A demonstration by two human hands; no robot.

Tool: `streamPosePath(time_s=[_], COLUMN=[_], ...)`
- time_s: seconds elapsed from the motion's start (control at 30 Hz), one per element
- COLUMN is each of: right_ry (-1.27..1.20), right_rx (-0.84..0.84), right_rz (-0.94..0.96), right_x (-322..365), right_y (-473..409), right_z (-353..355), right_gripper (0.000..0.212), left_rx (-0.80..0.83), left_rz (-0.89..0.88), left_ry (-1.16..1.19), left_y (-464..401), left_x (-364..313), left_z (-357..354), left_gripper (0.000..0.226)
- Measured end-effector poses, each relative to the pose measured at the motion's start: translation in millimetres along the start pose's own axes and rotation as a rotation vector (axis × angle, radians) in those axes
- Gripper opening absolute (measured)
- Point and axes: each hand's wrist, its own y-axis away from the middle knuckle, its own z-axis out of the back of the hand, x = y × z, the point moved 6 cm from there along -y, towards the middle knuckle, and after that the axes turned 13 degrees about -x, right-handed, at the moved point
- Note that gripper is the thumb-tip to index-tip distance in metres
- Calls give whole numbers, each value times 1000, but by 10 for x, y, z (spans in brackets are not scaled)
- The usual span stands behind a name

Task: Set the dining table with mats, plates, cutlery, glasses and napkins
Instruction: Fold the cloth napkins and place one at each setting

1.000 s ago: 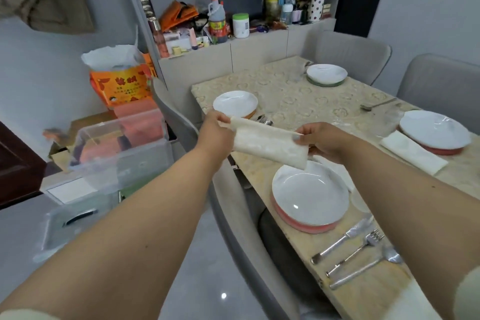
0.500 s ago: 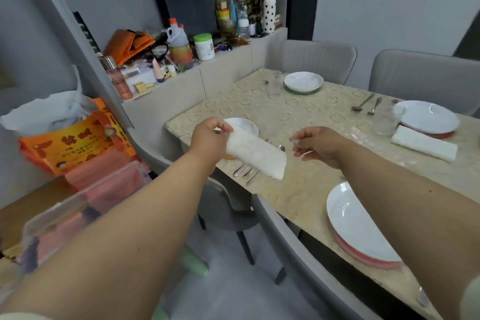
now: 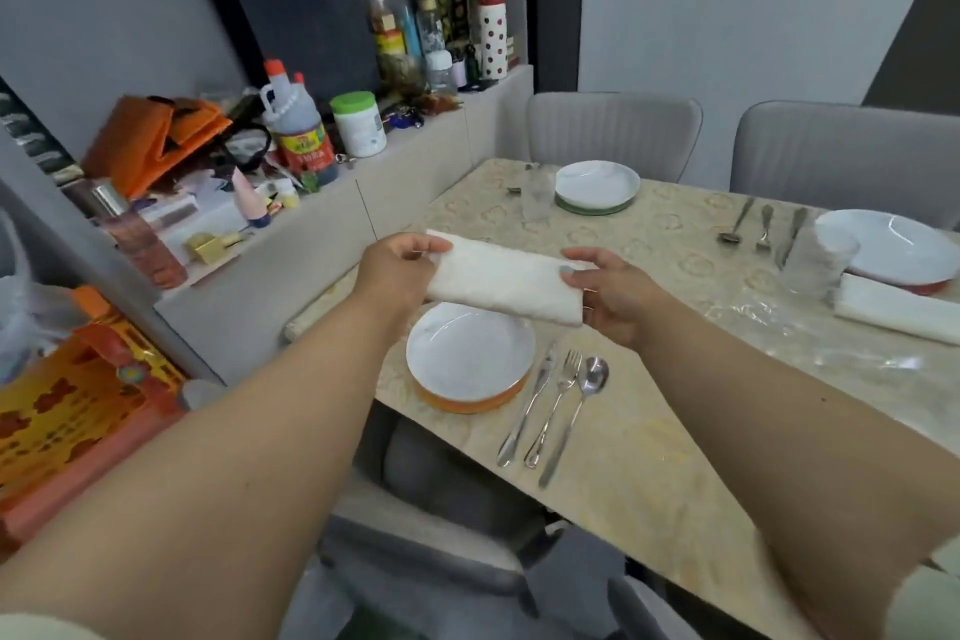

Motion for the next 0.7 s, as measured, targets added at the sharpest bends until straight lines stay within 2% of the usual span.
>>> streamPosePath(time_s=[0.13, 0.37, 0.47, 0.6, 0.7], right_ry=[226, 550, 691, 966, 1147], right_rx=[-140, -352, -409, -399, -368], right_rz=[162, 316, 326, 285, 242], right_x=[246, 324, 293, 172, 69], right_y=[-436, -1123, -1423, -1812, -2045], right_z=[-222, -441, -505, -578, -631], right_gripper=[21, 18, 20, 14, 28], left_rx=[45, 141, 193, 272, 308], left_rz=[0, -18, -16, 14, 35], left_ry=[-44, -226, -251, -286, -327], left_y=[-545, -1471, -1833, -2212, -2395], left_x=[42, 336, 541, 912, 1174], left_z=[-162, -489, -699, -919, -1049], left_gripper=[16, 23, 27, 30, 29])
